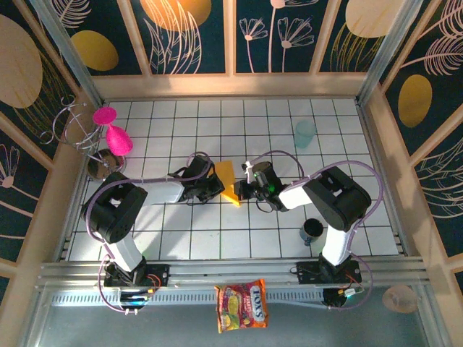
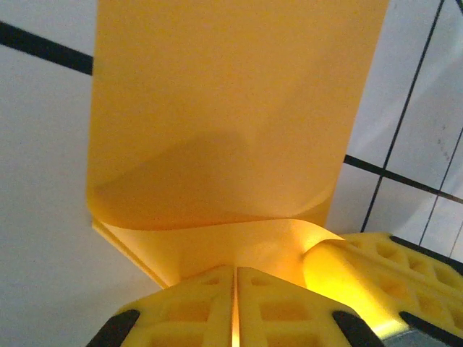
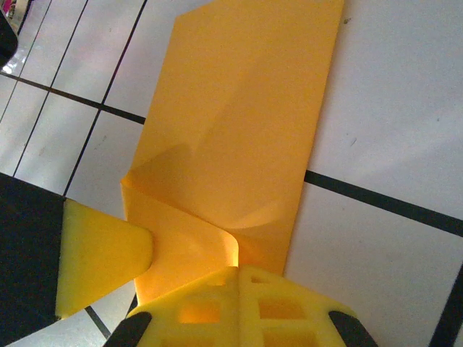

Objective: Fold a paper plane with a square sheet of paper (pick it up from the middle)

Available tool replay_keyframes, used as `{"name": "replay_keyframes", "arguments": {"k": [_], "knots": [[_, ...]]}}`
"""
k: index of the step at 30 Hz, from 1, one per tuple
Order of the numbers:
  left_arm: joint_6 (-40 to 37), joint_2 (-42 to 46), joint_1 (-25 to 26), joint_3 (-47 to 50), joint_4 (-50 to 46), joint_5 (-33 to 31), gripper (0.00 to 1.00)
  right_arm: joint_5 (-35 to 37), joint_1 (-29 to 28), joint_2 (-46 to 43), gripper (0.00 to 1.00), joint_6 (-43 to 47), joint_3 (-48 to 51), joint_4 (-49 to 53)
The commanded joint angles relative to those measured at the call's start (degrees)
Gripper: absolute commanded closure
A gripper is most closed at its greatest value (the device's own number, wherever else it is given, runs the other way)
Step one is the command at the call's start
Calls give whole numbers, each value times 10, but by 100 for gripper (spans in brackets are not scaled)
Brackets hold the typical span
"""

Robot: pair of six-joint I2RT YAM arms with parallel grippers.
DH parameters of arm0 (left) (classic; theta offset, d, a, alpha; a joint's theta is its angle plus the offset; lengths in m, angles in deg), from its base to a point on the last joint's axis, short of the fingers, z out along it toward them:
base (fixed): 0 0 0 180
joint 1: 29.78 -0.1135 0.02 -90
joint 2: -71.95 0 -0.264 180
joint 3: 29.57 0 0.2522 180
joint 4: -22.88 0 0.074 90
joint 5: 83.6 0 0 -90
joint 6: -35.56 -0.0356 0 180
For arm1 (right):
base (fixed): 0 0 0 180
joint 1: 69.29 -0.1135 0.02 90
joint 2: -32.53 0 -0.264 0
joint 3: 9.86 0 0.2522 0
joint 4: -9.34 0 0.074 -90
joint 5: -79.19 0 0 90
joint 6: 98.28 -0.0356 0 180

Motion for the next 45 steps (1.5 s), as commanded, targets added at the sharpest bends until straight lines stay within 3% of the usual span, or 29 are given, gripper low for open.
{"name": "replay_keyframes", "arguments": {"k": [1, 18, 19, 23, 28, 34, 40, 45], "knots": [[17, -10, 4, 7, -11, -9, 89, 10, 5, 20, 100, -1, -10, 21], [15, -27, 4, 7, -27, -22, 90, 5, 6, 5, 100, -11, -22, 40], [15, -28, 4, 9, -28, -25, 91, 6, 7, -3, 96, -16, -27, 50], [19, -28, 4, 17, -30, -35, 92, 13, 20, -45, 65, -50, -51, 105], [20, -34, 4, 20, -23, -40, 94, 7, 42, -79, 54, -81, -76, 191], [17, -33, 4, 20, -24, -42, 95, -68, 34, -112, 72, -68, -74, 217], [10, -31, 4, 20, -27, -40, 96, -70, -9, -101, 87, -32, -101, 273], [8, -30, 4, 19, -28, -39, 97, -81, -20, -75, 93, -34, -113, 270]]}}
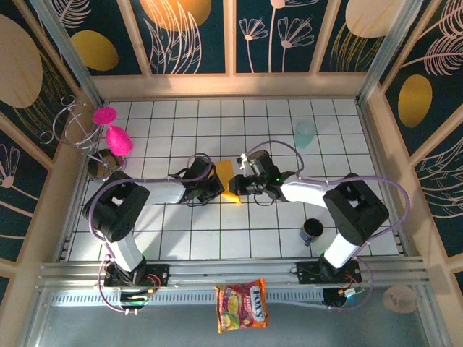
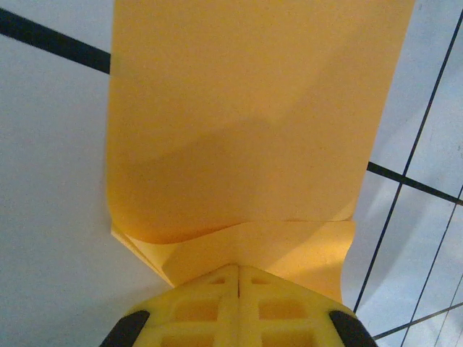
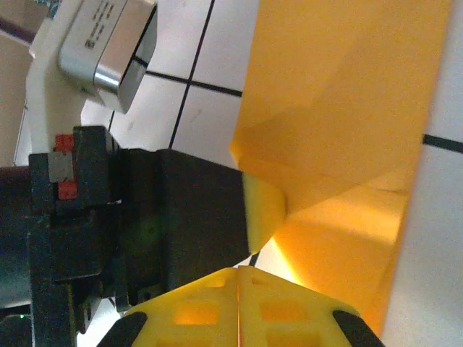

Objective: Fold a paper plane with a square sheet of paper (pick it up from the middle)

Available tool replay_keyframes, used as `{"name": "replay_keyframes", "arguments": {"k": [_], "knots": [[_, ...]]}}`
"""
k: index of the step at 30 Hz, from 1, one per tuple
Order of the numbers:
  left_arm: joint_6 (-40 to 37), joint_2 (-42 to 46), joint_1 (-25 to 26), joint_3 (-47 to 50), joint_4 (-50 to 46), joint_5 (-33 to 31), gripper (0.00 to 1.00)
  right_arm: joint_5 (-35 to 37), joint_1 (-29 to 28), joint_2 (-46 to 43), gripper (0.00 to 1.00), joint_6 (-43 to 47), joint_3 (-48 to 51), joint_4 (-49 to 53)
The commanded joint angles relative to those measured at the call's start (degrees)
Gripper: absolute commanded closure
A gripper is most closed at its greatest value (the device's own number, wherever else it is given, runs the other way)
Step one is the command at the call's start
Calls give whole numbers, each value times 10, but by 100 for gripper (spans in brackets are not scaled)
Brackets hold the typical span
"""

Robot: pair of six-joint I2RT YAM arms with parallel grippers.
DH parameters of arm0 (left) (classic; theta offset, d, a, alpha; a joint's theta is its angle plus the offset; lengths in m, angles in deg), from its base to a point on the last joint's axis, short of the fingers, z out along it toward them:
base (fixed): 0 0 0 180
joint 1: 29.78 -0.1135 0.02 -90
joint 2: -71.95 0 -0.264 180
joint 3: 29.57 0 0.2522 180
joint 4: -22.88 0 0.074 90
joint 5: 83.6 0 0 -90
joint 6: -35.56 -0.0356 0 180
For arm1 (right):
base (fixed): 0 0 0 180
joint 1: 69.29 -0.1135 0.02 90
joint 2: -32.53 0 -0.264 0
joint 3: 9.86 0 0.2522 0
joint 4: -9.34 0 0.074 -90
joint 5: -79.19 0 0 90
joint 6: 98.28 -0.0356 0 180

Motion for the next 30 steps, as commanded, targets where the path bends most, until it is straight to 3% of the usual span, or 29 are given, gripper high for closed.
{"name": "replay_keyframes", "arguments": {"k": [1, 15, 30], "knots": [[3, -18, 1, 17, -36, -22, 98, -18, -4, 23, 94, 11, -22, 17], [0, -27, 1, 10, -40, -17, 100, -40, -6, 82, 99, 31, -52, 37], [0, -24, 1, 12, -43, -21, 100, -21, -6, 47, 100, 47, -9, 31]]}}
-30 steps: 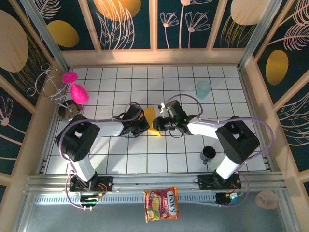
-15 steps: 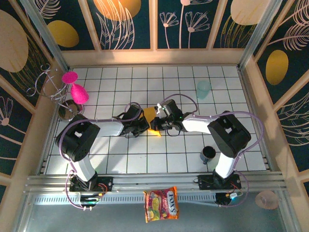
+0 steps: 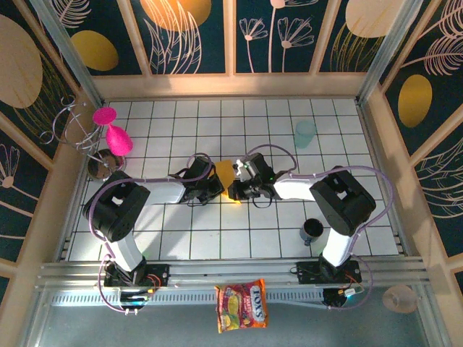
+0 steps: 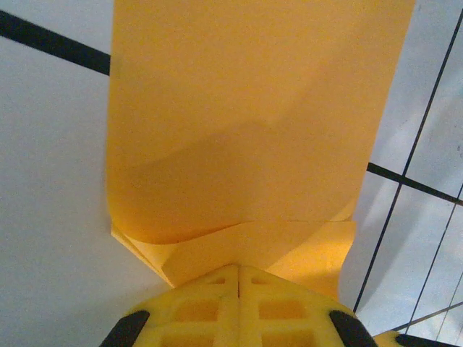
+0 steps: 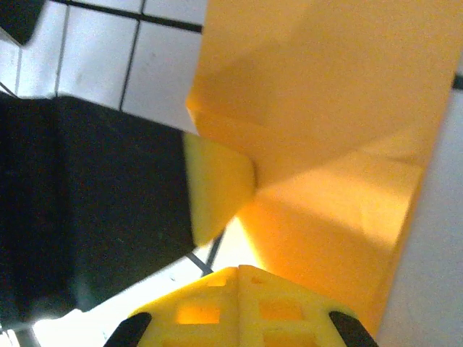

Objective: Fold a paper plane with a square sheet of paper (pick it up from the middle)

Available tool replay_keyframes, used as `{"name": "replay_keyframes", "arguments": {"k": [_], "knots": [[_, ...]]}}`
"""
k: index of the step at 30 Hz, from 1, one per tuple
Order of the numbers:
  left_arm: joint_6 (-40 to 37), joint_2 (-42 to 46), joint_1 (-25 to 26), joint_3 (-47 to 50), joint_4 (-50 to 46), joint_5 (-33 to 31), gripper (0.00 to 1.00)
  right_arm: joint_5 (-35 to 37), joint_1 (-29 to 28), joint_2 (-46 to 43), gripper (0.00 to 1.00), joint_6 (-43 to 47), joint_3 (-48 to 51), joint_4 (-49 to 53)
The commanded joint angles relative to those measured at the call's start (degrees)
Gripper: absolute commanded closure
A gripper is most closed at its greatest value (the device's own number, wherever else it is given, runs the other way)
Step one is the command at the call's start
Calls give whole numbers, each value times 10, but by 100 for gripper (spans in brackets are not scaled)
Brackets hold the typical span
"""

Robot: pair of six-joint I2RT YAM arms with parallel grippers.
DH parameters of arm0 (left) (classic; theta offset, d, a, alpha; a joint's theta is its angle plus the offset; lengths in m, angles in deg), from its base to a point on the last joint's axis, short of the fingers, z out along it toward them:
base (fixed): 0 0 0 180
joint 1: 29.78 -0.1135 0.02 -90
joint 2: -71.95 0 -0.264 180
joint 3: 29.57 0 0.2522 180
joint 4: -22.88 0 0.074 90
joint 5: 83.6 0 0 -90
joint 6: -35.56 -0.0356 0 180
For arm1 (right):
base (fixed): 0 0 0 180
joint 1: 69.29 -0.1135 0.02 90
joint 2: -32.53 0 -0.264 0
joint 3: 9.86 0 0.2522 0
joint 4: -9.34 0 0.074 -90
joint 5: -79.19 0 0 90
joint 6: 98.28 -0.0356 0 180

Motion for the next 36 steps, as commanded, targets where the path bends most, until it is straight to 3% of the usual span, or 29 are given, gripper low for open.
{"name": "replay_keyframes", "arguments": {"k": [1, 9, 21, 36], "knots": [[2, -22, 1, 12, -43, -22, 100, 3, -4, -16, 100, 13, 7, 3], [0, -22, 1, 10, -44, -20, 100, -35, -5, 3, 100, 16, -5, -1], [-5, -23, 1, 12, -53, -26, 100, 13, -3, 19, 100, 19, -8, 26], [-9, -25, 1, 10, -65, -43, 100, 10, -3, 21, 100, 35, -5, 65]]}}
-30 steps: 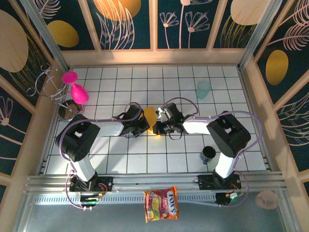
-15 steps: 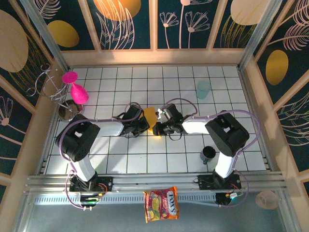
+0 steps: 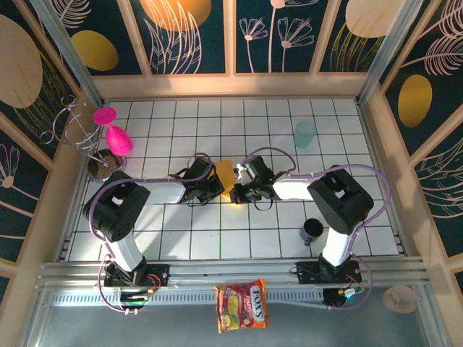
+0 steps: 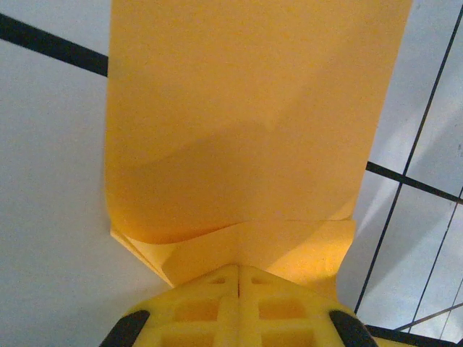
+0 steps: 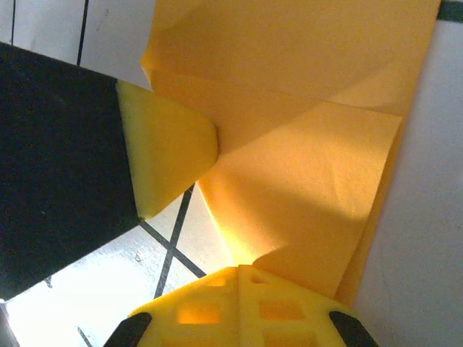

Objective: Fold a paper plane with a square sheet of paper (pick it up from the middle)

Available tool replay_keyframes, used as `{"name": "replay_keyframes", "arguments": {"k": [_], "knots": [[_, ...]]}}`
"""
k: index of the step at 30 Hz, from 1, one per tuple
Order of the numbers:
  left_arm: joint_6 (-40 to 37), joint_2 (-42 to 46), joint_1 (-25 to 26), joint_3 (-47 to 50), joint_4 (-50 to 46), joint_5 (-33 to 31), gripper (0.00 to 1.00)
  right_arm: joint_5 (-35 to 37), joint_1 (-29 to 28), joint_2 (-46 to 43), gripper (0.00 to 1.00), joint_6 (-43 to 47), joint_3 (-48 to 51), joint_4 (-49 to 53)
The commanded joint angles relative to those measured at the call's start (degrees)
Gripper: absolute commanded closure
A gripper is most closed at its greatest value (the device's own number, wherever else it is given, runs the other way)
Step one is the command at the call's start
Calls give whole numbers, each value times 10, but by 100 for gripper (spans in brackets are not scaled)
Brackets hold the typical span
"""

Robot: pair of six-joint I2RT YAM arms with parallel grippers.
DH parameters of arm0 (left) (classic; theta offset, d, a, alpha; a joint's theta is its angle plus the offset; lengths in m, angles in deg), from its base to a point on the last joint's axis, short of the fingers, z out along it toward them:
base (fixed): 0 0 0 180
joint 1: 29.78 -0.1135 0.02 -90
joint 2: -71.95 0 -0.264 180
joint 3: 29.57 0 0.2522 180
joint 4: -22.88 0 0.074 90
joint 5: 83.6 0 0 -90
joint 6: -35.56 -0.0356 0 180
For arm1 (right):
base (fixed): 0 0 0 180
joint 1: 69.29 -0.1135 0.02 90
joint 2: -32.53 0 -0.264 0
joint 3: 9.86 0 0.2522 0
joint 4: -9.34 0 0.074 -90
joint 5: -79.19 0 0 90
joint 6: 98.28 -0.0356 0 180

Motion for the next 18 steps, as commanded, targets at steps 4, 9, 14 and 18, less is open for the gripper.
{"name": "replay_keyframes", "arguments": {"k": [4, 9, 14, 18], "knots": [[-4, -27, 1, 8, -63, -41, 100, 6, -2, 7, 100, 23, 2, 55], [-5, -28, 0, 9, -63, -44, 100, 14, 0, -9, 100, 24, 28, 78], [-7, -28, 0, 8, -64, -44, 100, 16, 8, -42, 100, 10, 75, 83], [-9, -26, 0, 7, -64, -43, 100, 10, 19, -73, 100, -6, 114, 69]]}}
